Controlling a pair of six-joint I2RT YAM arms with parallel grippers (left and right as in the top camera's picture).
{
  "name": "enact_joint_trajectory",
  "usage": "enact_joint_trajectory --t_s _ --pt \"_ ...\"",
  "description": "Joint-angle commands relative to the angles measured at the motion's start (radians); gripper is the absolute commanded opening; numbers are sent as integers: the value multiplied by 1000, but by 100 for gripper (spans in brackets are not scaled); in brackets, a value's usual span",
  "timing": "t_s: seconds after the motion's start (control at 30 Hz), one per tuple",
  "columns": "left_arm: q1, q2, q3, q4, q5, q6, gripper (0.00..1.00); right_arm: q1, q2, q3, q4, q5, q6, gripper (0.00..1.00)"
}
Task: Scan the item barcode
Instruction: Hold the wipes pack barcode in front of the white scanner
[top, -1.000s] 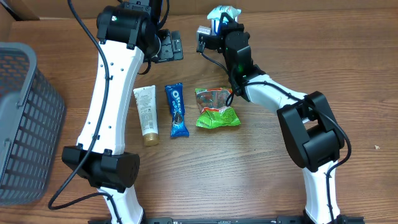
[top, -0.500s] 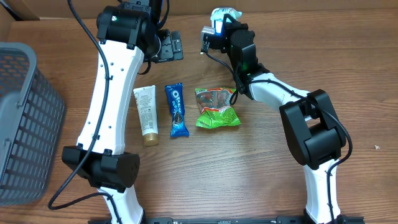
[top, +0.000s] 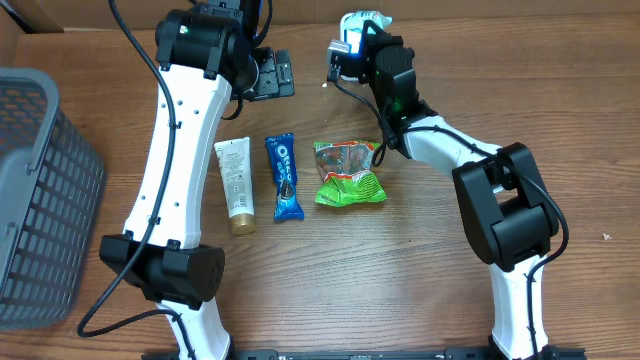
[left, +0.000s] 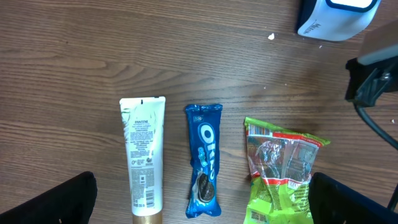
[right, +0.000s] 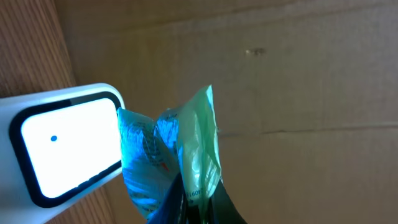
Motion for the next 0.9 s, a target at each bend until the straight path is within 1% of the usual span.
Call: enact_joint_trajectory --t_s 0.0,0.4,0.57,0.7,0.77,0.8,0.87 --pt "-6 4 -3 2 -1 15 100 -6 0 18 40 -11 12 4" --pt "-6 4 -3 2 -1 15 100 -6 0 18 51 -17 13 4" --pt "-6 4 -3 2 -1 15 100 -6 0 18 50 -17 111 4" --pt "-6 4 -3 2 -1 15 100 -5 -1 18 48 -17 115 4" --pt "-6 4 -3 2 -1 15 100 -3 -8 18 48 -17 176 4" --pt "-6 4 -3 1 -1 15 100 0 -23 18 46 -15 260 4" --pt "-6 4 -3 1 -1 15 100 5 -52 18 18 -9 335 4"
